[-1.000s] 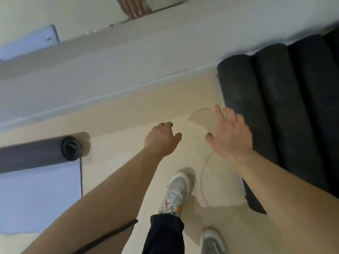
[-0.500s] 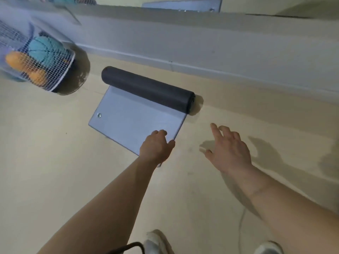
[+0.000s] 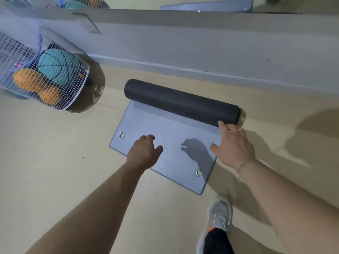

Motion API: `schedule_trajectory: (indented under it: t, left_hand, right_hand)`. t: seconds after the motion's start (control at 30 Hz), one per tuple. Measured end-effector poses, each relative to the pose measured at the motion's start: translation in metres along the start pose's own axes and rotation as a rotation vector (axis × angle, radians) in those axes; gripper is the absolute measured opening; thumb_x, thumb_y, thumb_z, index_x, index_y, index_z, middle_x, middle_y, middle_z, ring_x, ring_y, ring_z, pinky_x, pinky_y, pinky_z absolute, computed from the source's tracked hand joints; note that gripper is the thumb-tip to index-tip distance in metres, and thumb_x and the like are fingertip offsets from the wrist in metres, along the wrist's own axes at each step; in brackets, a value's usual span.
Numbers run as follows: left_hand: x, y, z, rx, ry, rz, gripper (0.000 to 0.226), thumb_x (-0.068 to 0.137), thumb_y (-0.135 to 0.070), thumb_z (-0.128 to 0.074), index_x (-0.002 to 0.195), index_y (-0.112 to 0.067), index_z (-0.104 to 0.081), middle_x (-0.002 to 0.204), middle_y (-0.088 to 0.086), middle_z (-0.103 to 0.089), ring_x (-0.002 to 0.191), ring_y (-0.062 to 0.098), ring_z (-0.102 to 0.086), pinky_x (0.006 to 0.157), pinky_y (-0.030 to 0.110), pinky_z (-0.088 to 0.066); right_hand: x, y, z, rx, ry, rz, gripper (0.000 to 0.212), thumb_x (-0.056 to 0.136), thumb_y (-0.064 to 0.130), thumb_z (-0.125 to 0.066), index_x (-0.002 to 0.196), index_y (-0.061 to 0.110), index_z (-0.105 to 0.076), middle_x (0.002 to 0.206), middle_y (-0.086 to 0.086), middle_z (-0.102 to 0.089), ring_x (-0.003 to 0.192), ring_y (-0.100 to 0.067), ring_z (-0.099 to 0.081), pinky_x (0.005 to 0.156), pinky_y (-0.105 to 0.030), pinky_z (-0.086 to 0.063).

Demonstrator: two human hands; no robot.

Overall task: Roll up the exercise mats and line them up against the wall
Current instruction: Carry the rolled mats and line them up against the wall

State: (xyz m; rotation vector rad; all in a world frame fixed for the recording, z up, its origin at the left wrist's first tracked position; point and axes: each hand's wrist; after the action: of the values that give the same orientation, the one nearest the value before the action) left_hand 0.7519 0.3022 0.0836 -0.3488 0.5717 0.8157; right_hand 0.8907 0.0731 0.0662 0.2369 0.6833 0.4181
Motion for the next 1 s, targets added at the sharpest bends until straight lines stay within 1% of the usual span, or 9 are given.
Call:
schedule_trajectory:
  t: [0.27,0.4,0.5,0.57,0.63,0.73,0.87,0.97,1.0]
  left_hand:
    - [0.194,-0.043,0.031,0.061,-0.088,-0.210,0.056,0.101,-0.044,-0.054,0.147,-0.014,-0.043,0.149,0.007,-0.051,0.131,0.030,-0.050,0.101,0.045,-0.046]
    - [0.281,-0.055,0.011,0.100,-0.184,-0.295,0.054,0.102,-0.043,-0.051,0.144,-0.010,-0.045,0.145,0.012,-0.050,0.132,0.034,-0.043,0.103,0.046,-0.041]
    - [0.342,-0.056,-0.008,0.240,-0.302,-0.478,0.061,0.105,-0.053,-0.042,0.151,-0.013,-0.043,0.154,0.010,-0.045,0.143,0.034,-0.036,0.115,0.049,-0.032]
    - [0.375,-0.053,-0.016,0.320,-0.246,-0.546,0.070,0.105,-0.062,-0.030,0.156,-0.016,-0.036,0.163,0.008,-0.036,0.152,0.031,-0.026,0.122,0.053,-0.020]
    - [0.388,-0.036,-0.031,0.361,-0.161,-0.582,0.077,0.100,-0.073,-0.020,0.158,-0.023,-0.032,0.166,0.004,-0.033,0.154,0.028,-0.022,0.123,0.056,-0.012]
    - [0.359,0.009,-0.060,0.348,-0.254,-0.689,0.077,0.098,-0.075,-0.020,0.155,-0.027,-0.037,0.161,0.004,-0.039,0.150,0.031,-0.028,0.121,0.056,-0.017]
    - [0.296,0.073,-0.090,0.298,-0.333,-0.695,0.073,0.094,-0.068,-0.048,0.150,-0.021,-0.044,0.158,0.012,-0.041,0.144,0.039,-0.034,0.112,0.059,-0.025]
    - [0.301,0.072,-0.067,0.246,-0.403,-0.738,0.046,0.093,-0.057,-0.055,0.120,-0.021,-0.064,0.128,0.012,-0.058,0.114,0.037,-0.051,0.095,0.050,-0.035]
    - [0.312,0.066,-0.056,0.247,-0.404,-0.727,0.042,0.096,-0.054,-0.052,0.117,-0.020,-0.065,0.125,0.011,-0.059,0.112,0.037,-0.052,0.096,0.049,-0.035]
  right_hand:
    - [0.164,0.039,-0.020,-0.069,0.049,-0.036,0.078,0.102,0.052,-0.048,0.163,0.025,-0.008,0.166,-0.004,-0.017,0.143,-0.033,-0.030,0.109,-0.045,-0.041]
    - [0.251,0.052,-0.051,-0.146,-0.039,-0.073,0.069,0.104,0.055,-0.035,0.163,0.025,-0.015,0.169,-0.006,-0.012,0.150,-0.035,-0.022,0.120,-0.049,-0.026]
    - [0.286,0.049,-0.091,-0.124,-0.065,-0.131,0.064,0.106,0.056,-0.015,0.163,0.030,-0.009,0.171,-0.004,-0.008,0.156,-0.031,-0.008,0.125,-0.054,-0.008]
    - [0.278,0.049,-0.122,-0.137,-0.170,-0.160,0.062,0.106,0.055,-0.016,0.163,0.032,-0.012,0.170,-0.005,-0.012,0.155,-0.031,-0.008,0.125,-0.056,-0.004]
    - [0.253,0.058,-0.154,-0.144,-0.334,-0.140,0.061,0.104,0.052,-0.029,0.159,0.026,-0.031,0.164,-0.012,-0.029,0.151,-0.037,-0.021,0.121,-0.060,-0.010]
    - [0.233,0.073,-0.158,-0.087,-0.438,-0.209,0.056,0.093,0.051,-0.045,0.138,0.018,-0.052,0.144,-0.017,-0.045,0.132,-0.040,-0.041,0.110,-0.056,-0.026]
    - [0.270,0.102,-0.142,-0.079,-0.316,-0.222,0.053,0.105,0.049,-0.032,0.152,0.026,-0.038,0.159,-0.011,-0.035,0.138,-0.036,-0.038,0.111,-0.053,-0.030]
    - [0.254,0.120,-0.176,-0.109,-0.247,-0.224,0.055,0.105,0.049,-0.016,0.143,0.029,-0.050,0.143,-0.006,-0.057,0.128,-0.031,-0.051,0.107,-0.050,-0.033]
    - [0.237,0.126,-0.189,-0.116,-0.274,-0.232,0.056,0.105,0.049,-0.016,0.145,0.028,-0.049,0.143,-0.005,-0.057,0.130,-0.030,-0.050,0.109,-0.051,-0.032]
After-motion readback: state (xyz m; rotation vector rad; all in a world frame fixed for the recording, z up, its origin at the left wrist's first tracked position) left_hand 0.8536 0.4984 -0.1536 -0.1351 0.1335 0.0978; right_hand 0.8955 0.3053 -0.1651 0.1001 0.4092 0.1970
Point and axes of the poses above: each hand's wrist, its own x-axis towards the middle knuckle, its own z-axis out of the back of the hand, y = z × x
